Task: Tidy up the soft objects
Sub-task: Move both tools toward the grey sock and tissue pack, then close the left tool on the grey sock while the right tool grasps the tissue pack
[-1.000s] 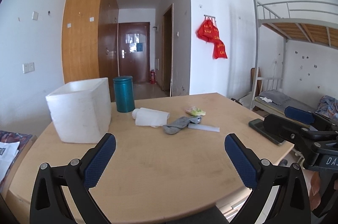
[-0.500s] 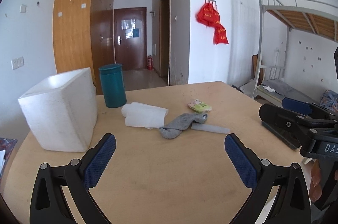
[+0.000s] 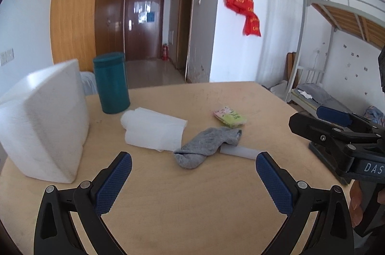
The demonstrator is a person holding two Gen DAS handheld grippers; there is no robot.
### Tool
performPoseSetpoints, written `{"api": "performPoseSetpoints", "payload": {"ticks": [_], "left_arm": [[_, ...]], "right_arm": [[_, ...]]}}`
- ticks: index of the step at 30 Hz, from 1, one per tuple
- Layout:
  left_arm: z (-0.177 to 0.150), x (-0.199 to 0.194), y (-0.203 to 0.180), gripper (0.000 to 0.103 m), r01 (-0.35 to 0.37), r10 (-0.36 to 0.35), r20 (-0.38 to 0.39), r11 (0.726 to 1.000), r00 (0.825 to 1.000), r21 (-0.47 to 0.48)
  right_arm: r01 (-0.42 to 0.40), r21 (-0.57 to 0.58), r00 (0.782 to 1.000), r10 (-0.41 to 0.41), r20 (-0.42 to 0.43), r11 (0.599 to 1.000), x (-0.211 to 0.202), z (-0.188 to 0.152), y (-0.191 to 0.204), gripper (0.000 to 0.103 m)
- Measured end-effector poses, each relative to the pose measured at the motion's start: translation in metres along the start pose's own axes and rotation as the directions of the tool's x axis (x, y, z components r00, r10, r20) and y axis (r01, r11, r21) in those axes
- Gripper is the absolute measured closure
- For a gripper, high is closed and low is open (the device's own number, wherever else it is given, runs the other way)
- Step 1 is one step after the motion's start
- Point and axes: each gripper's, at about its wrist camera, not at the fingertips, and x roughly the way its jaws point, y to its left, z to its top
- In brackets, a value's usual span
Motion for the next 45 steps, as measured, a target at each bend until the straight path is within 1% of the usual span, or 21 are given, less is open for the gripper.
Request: {"api": "performPoseSetpoints", "payload": {"ticks": [5,9,12,14,17,21,23,27,32,36,38,40,44,45], "left_arm": [[0.004,0.035,0.007,0.001,0.031,-0.036,-0.094,0.998,0.995,-0.045],[0.002,0.062,0.006,0.008,0.049,-0.059,-0.173,0.997,0.983,-0.063],[0.002,0.075,0.006,0.01,0.046,-0.06,-0.208,0.996,0.976,-0.072],[0.002,0.084,0.009,0.012,0.047,-0.068,-0.237,0.995,0.969,-0.093],[0.002,0.096,0.016,0.015,0.05,-0.084,-0.275,0.99,0.958,-0.131],[-0.002,0.11,0.017,0.022,0.046,-0.091,-0.324,0.989,0.942,-0.143],[-0.004,0.116,0.016,0.023,0.047,-0.093,-0.342,0.989,0.935,-0.142],[-0.003,0.123,0.014,0.027,0.032,-0.078,-0.357,0.991,0.931,-0.133],[-0.002,0.129,0.018,0.029,0.017,-0.069,-0.373,0.99,0.925,-0.139],[0.0,0.131,0.021,0.04,0.0,-0.053,-0.365,0.99,0.93,-0.143],[0.001,0.133,0.019,0.043,-0.004,-0.043,-0.366,0.992,0.929,-0.127],[0.0,0.132,0.014,0.054,0.003,-0.046,-0.365,0.993,0.93,-0.118],[0.0,0.134,0.01,0.065,-0.01,-0.022,-0.361,0.996,0.932,-0.086],[0.0,0.135,0.011,0.07,-0.009,-0.022,-0.359,0.996,0.933,-0.085]], "right_arm": [[0.015,-0.005,0.999,-0.015,-0.049,1.0,0.026,0.011,-0.006,0.007],[0.011,-0.003,0.994,-0.012,-0.113,1.0,0.05,0.015,-0.009,0.011],[0.004,0.01,0.988,-0.002,-0.153,1.0,0.066,0.017,-0.015,0.013],[0.003,0.02,0.984,0.001,-0.176,1.0,0.076,0.018,-0.02,0.013],[-0.001,0.039,0.977,0.01,-0.214,0.999,0.09,0.019,-0.025,0.018],[0.01,0.036,0.97,-0.001,-0.245,0.999,0.102,0.018,-0.03,0.02],[0.009,0.041,0.967,0.002,-0.257,0.999,0.107,0.017,-0.034,0.02],[0.005,0.057,0.961,0.011,-0.275,0.998,0.117,0.016,-0.041,0.022],[0.013,0.067,0.957,0.007,-0.291,0.998,0.129,0.02,-0.048,0.022],[0.02,0.076,0.955,0.004,-0.298,0.997,0.135,0.021,-0.053,0.022],[0.025,0.083,0.955,0.001,-0.297,0.996,0.137,0.021,-0.056,0.022],[0.031,0.079,0.954,-0.006,-0.301,0.996,0.141,0.022,-0.055,0.022],[0.042,0.066,0.95,-0.019,-0.312,0.997,0.15,0.022,-0.051,0.022],[0.045,0.06,0.949,-0.024,-0.315,0.997,0.152,0.022,-0.05,0.022]]}}
